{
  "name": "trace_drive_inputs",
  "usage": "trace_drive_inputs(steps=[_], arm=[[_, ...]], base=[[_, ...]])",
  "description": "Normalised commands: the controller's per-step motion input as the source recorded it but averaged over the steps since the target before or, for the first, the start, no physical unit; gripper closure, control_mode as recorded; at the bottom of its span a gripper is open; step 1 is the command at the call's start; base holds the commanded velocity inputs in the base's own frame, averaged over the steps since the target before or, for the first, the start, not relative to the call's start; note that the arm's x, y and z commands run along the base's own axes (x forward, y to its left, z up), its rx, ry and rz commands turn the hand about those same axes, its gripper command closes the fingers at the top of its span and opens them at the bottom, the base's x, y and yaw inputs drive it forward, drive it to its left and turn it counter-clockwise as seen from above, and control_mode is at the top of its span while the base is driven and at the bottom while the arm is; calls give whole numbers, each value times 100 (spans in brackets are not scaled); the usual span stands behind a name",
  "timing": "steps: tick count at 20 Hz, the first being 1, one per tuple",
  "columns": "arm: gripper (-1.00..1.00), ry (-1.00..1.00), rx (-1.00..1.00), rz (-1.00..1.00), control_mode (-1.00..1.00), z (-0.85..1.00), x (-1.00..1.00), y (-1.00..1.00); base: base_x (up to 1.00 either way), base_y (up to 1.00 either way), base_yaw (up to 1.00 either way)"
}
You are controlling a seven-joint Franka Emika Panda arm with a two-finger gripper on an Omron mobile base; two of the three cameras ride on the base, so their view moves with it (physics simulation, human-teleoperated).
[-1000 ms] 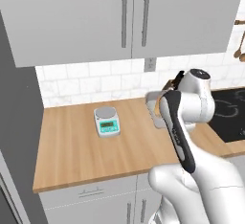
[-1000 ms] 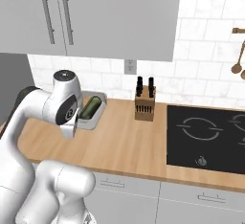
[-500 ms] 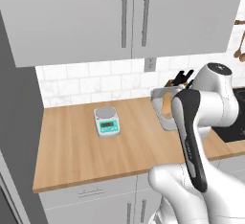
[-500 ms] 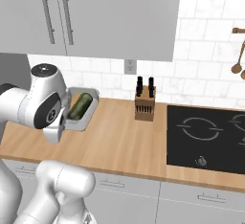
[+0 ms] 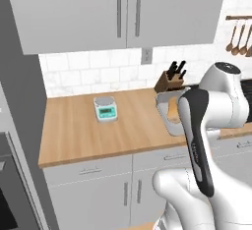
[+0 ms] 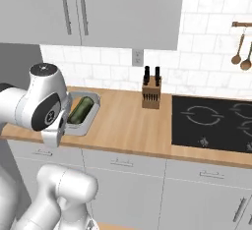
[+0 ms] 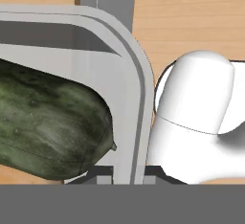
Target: Take the meat container that has the fish and place it on the second highest rack of the freezer. Then take the vegetable container that has the squash and cucumber and place it on the highest rack of the freezer.
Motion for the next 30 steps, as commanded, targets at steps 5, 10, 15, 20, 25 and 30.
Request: trace_drive_inputs(steps=[5,10,15,20,25,30], arm=[[100,0,0,0,100,0,0,0],[100,0,0,0,100,0,0,0],[100,0,0,0,100,0,0,0],[100,0,0,0,100,0,0,0],[100,0,0,0,100,0,0,0],[100,0,0,0,100,0,0,0]], base=[[-98,60,4],[-25,100,3],[-1,100,0],[0,100,0],[0,100,0],[-2,100,3]])
